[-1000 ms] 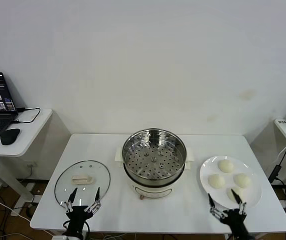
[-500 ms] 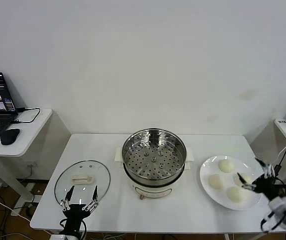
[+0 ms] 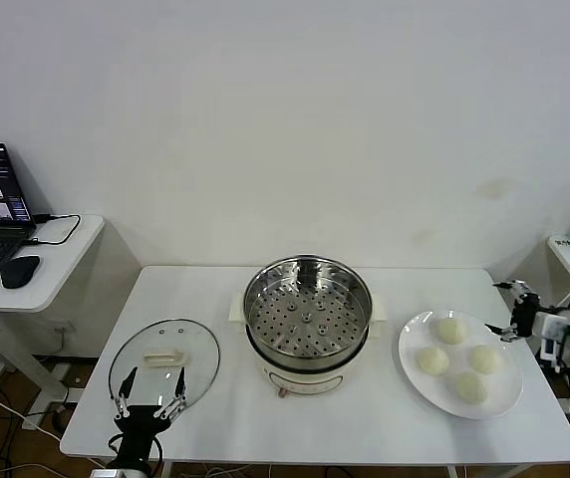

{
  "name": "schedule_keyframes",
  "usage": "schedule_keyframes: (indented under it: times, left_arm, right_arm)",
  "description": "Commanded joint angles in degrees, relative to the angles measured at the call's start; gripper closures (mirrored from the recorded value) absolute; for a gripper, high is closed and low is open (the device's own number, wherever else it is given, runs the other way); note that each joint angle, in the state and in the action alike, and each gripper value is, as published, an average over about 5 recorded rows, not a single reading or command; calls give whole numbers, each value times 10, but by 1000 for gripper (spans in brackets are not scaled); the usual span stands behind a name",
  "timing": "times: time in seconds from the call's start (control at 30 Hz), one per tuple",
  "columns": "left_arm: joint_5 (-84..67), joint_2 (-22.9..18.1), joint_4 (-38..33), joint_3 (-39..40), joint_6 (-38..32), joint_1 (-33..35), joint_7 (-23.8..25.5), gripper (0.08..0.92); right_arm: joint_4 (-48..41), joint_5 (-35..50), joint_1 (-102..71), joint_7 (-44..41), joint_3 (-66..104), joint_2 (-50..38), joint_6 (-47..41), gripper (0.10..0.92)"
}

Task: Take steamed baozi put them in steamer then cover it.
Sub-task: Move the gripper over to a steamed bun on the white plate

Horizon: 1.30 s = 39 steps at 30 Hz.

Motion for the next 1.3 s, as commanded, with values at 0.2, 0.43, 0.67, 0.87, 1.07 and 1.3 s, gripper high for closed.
schedule_keyframes:
  times: [0.2, 0.43, 0.67, 0.87, 1.07, 1.3]
  left_arm:
    - [3, -2, 3, -9, -5, -2, -1, 177]
    - [2, -3, 2, -16, -4, -2, -2, 177]
    - [2, -3, 1, -21, -5, 0, -2, 177]
    - [1, -3, 3, -22, -5, -1, -1, 177]
    - [0, -3, 6, -22, -5, -4, -1, 177]
    - [0, -4, 6, -20, -5, -5, -1, 177]
  right_arm:
    - [-173, -8, 300, -115, -319, 28, 32, 203]
    - [-240, -29, 312, -107, -349, 90, 46, 203]
    - [-270, -32, 297, -87, -349, 143, 42, 202]
    - [-295, -47, 296, -78, -346, 173, 41, 203]
    - [-297, -61, 289, -78, -342, 177, 35, 219]
    - [-295, -70, 281, -79, -335, 171, 30, 263]
